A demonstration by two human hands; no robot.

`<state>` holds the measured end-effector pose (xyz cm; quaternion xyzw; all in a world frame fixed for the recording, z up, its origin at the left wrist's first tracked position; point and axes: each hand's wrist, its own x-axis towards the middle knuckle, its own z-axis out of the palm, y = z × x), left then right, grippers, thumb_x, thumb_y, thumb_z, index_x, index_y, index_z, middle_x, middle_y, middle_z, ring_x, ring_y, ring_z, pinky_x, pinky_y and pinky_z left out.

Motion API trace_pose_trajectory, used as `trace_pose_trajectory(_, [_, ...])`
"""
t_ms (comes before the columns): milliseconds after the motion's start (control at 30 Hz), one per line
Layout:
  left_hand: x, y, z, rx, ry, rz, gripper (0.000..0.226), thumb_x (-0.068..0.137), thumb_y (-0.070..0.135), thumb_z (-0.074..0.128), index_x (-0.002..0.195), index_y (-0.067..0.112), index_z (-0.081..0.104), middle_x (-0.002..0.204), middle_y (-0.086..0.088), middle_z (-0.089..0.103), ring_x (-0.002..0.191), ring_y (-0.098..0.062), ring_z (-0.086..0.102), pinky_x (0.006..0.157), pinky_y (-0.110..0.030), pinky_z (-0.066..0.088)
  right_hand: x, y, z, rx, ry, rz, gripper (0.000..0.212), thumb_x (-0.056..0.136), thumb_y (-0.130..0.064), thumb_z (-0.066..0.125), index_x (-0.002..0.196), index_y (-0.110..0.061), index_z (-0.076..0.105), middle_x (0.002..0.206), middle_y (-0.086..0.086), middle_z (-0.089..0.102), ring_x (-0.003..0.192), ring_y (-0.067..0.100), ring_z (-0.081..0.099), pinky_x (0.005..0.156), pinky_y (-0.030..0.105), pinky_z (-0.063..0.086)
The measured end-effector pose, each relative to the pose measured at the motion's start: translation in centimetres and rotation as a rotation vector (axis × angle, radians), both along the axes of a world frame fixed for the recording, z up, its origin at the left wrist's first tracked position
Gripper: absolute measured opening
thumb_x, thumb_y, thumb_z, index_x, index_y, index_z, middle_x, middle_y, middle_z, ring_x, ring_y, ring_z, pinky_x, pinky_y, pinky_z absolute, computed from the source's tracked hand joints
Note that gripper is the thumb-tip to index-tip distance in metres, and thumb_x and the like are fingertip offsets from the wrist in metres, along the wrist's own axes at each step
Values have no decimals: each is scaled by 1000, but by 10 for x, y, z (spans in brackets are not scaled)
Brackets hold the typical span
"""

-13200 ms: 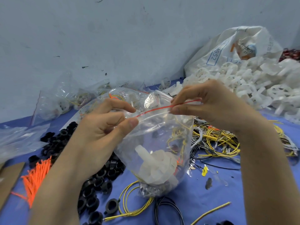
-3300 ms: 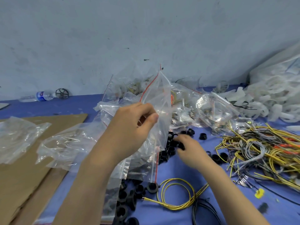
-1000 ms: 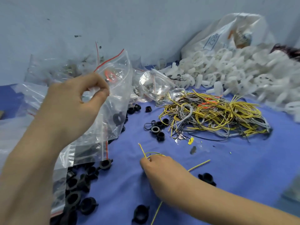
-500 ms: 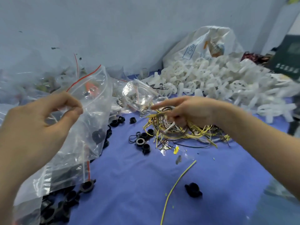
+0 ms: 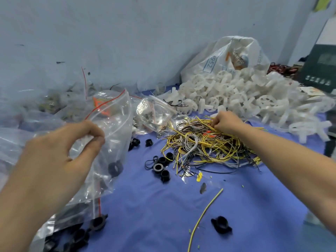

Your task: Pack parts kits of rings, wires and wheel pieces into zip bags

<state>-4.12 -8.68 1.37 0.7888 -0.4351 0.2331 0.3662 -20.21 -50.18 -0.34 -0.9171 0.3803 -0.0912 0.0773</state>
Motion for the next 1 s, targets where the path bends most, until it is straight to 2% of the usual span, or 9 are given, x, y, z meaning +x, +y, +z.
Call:
trace_pose_trajectory(167, [-19,-9,8,-25,24,-116,20,85,59,46,94,47,60,107,33,62,75,-10,64,61,-50,54,7,-7,-1,129,101,54,21,84,-10,67,104,-10,73,106,6,71,95,21,63,84,32,52])
trace_pose_trajectory(267, [-18,-10,4,-40,9,-107,16,85,54,48,93,47,59,106,34,61,68,-4,59,54,-46,52,12,-10,-2,62,168,57,19,86,-8,63,102,-12,72,107,7,68,97,24,62,81,31,51])
trace_pose_trajectory(400, [-20,-10,5,-53,33,-109,16,85,54,48,93,46,59,106,34,61,77,-9,63,62,-50,54,21,-3,-6,-68,259,58,18,87,-2,53,98,-5,67,102,16,66,92,31,60,76,35,50])
trace_pose_trajectory(533, [-21,-6,7,-59,49,-94,20,85,57,46,94,46,60,106,34,61,80,-17,65,66,-52,55,21,4,-8,-109,325,28,13,88,-3,48,78,-7,43,90,12,53,86,31,54,72,35,45])
trace_pose_trajectory(600, [-20,-4,8,-65,61,-86,23,85,60,46,95,45,61,106,32,62,80,-19,65,68,-53,55,19,4,-1,-113,279,-12,20,88,-9,54,71,-9,43,80,10,50,72,28,51,64,31,42])
trace_pose_trajectory(700, [-16,-2,10,-76,73,-91,33,84,70,43,96,45,62,107,28,63,82,-21,65,76,-56,54,16,0,22,-109,-29,-99,14,86,-14,62,73,-8,62,77,11,60,71,27,57,62,30,45])
trace_pose_trajectory(767, [-16,-1,11,-80,99,-94,43,82,77,38,97,44,62,109,27,64,83,-21,65,75,-55,55,14,-2,39,-12,-116,-61,5,83,-9,66,80,-7,69,75,10,63,70,23,57,60,28,41])
trace_pose_trajectory(833, [-17,0,14,-94,125,-92,45,81,79,38,96,44,62,108,27,64,86,-22,65,70,-51,56,9,5,54,175,-16,6,3,82,-7,68,82,-4,70,68,6,60,60,16,51,53,24,38])
trace_pose_trajectory(1000, [-39,-1,25,-86,90,-56,23,81,59,45,92,47,60,102,34,62,79,-21,65,72,-52,55,-1,8,83,373,40,2,5,80,-2,69,85,-1,68,74,10,59,62,17,48,55,24,39])
